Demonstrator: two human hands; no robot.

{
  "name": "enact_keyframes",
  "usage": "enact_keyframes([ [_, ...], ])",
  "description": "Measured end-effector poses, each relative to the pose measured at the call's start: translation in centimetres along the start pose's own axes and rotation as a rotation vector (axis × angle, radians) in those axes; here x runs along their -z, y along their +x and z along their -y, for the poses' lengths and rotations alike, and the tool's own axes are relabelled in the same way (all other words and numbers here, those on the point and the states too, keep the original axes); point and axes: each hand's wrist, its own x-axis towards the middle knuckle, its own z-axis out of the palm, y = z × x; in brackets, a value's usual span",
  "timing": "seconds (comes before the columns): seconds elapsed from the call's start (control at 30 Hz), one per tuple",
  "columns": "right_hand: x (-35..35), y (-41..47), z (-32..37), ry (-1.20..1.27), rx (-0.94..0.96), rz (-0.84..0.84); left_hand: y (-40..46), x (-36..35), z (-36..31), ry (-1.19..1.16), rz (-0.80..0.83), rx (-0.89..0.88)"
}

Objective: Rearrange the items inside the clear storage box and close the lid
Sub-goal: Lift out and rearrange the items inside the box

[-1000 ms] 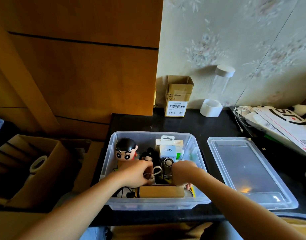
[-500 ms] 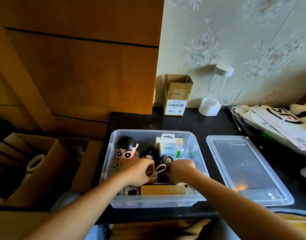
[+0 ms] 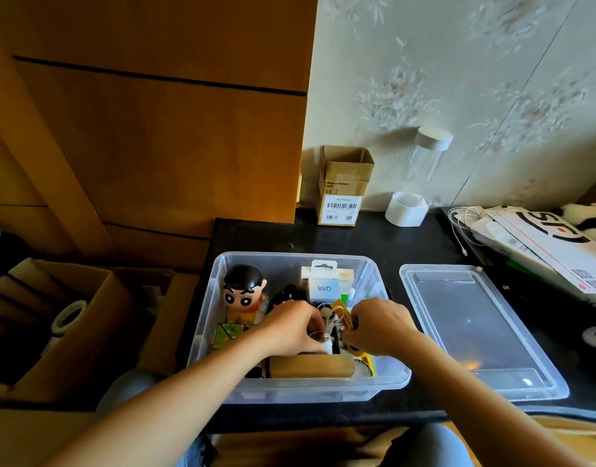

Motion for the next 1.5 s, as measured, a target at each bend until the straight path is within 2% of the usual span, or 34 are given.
enact_keyframes([
  [0.13, 0.0, -0.1, -0.2, 0.094, -0.028, -0.031, 1.1, -0.8, -1.2, 0.114, 0.009, 0.018],
  [0.27, -0.1, -0.2, -0.1, 0.077, -0.025, -0.045, 1.5, -1.3, -2.3, 0.235, 0.014, 0.026],
  [0.47, 0.1, -0.5, 0.3, 0.025, -0.038, -0.038, 1.6, -1.0, -3.5, 0.568, -0.068, -0.015],
  [0.6, 0.2, -0.6, 0.7, 0.075, -0.075, 0.0, 1.6, -1.3, -3.7, 0.646, -0.101, -0.042],
  [0.8, 0.0, -0.8, 0.6, 0.23, -0.106, 0.044, 1.7, -1.3, -3.2, 0.471, 0.011, 0.058],
  [0.97, 0.1, -1.0, 0.4, 0.29, -0.098, 0.044, 1.9, -1.6, -3.1, 0.403, 0.01, 0.047],
  [1.2, 0.1, -1.0, 0.2, 0.329, -0.126, -0.009, 1.8, -1.0, -2.3, 0.266, 0.072, 0.071],
  [1.5, 1.7, -0.9, -0.8, 0.598, -0.116, -0.149, 0.6, 0.9, -1.4, 0.074, 0.047, 0.076],
])
